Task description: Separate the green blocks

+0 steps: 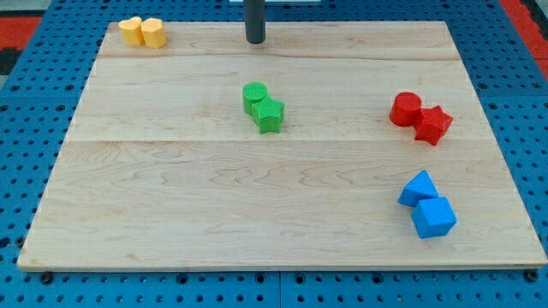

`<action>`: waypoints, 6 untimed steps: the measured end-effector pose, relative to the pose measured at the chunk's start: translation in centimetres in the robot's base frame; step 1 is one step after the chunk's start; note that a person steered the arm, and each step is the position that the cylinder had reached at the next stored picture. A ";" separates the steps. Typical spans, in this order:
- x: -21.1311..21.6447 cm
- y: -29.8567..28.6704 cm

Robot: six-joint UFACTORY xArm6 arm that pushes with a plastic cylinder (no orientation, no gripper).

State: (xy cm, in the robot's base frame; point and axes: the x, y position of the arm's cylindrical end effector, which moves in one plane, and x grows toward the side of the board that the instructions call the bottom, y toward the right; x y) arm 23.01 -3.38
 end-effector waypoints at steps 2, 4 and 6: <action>8.7 8.3; 17.1 6.2; 14.1 -2.2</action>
